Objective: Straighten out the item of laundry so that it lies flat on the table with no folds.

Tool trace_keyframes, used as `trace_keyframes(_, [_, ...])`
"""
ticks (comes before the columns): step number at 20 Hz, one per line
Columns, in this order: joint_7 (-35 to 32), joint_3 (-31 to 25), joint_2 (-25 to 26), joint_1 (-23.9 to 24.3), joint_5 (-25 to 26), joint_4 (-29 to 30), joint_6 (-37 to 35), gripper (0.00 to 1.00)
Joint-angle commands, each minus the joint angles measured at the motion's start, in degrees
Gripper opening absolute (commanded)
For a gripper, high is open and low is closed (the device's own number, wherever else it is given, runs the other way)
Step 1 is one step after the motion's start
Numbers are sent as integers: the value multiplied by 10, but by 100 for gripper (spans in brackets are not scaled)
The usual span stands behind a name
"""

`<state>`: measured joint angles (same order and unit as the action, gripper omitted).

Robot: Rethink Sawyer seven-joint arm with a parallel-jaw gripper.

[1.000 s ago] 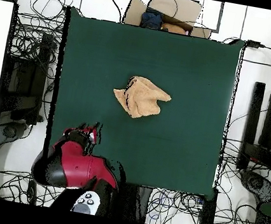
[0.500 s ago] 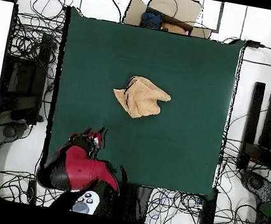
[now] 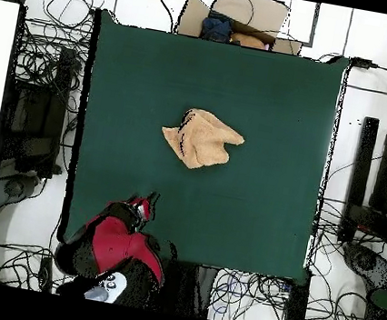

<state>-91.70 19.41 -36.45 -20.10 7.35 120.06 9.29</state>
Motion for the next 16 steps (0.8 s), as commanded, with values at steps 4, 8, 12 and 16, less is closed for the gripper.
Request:
trace_keyframes(4, [-63,71,63,-78,29,5,91,100])
trace_keyframes(8, [-69,77,61,-101,19,3,78,100])
trace_keyframes(12, [-65,79,80,-118,1,-32,55,100])
trace_keyframes(16, [-62,55,104,-99,3,-68,45,100])
